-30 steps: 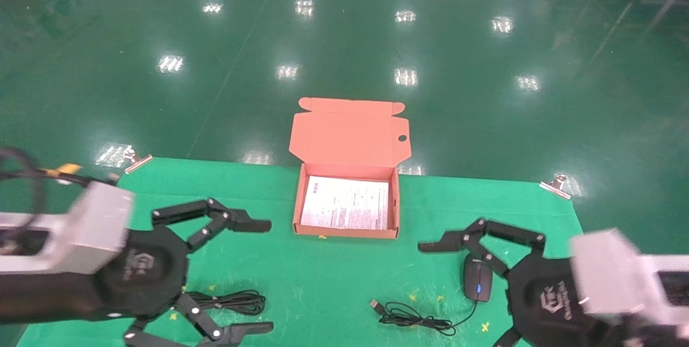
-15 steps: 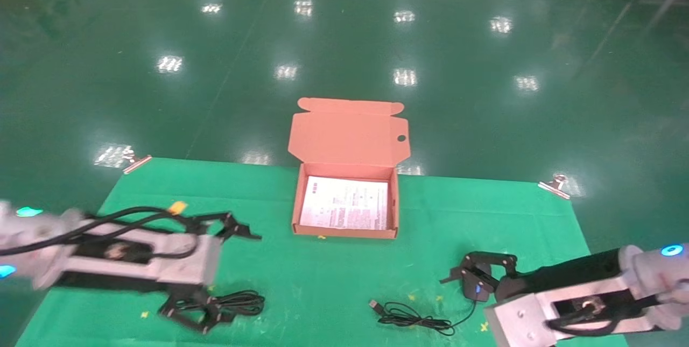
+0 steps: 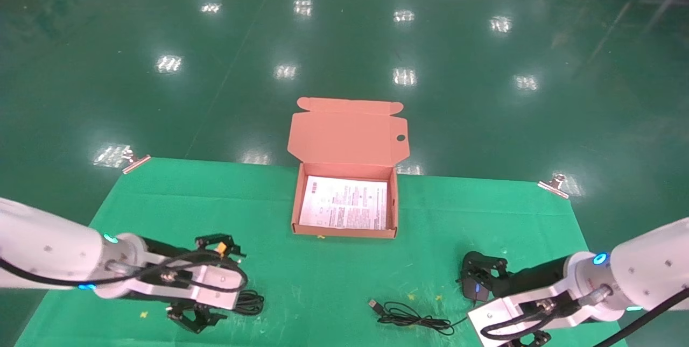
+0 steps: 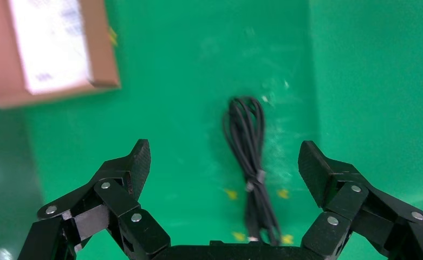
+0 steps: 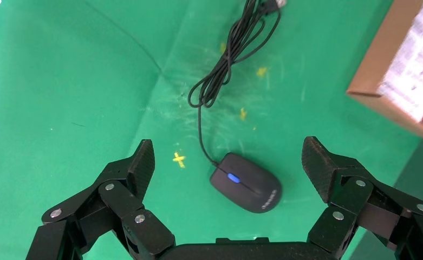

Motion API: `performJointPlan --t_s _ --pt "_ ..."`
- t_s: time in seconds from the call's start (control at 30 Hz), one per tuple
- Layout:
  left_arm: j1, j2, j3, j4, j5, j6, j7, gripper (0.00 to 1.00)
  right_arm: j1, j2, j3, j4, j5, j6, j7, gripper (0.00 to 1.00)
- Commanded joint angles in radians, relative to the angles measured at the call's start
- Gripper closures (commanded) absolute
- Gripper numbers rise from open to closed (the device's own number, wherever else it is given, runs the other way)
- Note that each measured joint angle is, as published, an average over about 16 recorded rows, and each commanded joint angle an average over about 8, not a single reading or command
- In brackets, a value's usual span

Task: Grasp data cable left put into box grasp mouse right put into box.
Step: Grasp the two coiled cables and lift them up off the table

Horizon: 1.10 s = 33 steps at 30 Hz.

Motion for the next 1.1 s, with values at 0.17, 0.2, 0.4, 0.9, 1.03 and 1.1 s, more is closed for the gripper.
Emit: performJointPlan --t_s 0.17,0.2,0.4,0.9,1.03,1.1 --pt "0.031 0.031 0.032 0.028 0.097 -0.015 -0.095 0.0 -0.052 -0.024 -0.015 -0.012 -0.085 0.086 0.057 0.0" --pt "0.034 0.036 0.034 0.039 0.107 -0.018 -0.109 0.0 -0.061 -0.028 -0.016 -0.017 -0.093 0.1 0.066 0.0" --pt "0.035 0.067 0.029 0.168 0.129 -0.051 -0.154 0.0 -0.104 -0.055 -0.006 -0.09 -0.078 0.151 0.106 0.0" --pt "-0.026 0.157 -0.011 0.607 0.058 -0.137 -0.052 0.0 -0.118 -0.19 -0.008 -0.341 -0.043 0.25 0.032 0.0" --pt "-0.035 0.175 -0.014 0.671 0.05 -0.161 -0.01 0.23 -0.114 -0.221 -0.011 -0.4 -0.042 0.268 0.006 0.21" --pt "-0.037 0.182 -0.016 0.694 0.046 -0.17 0.006 0.48 -0.113 -0.232 -0.012 -0.422 -0.041 0.273 -0.003 0.46"
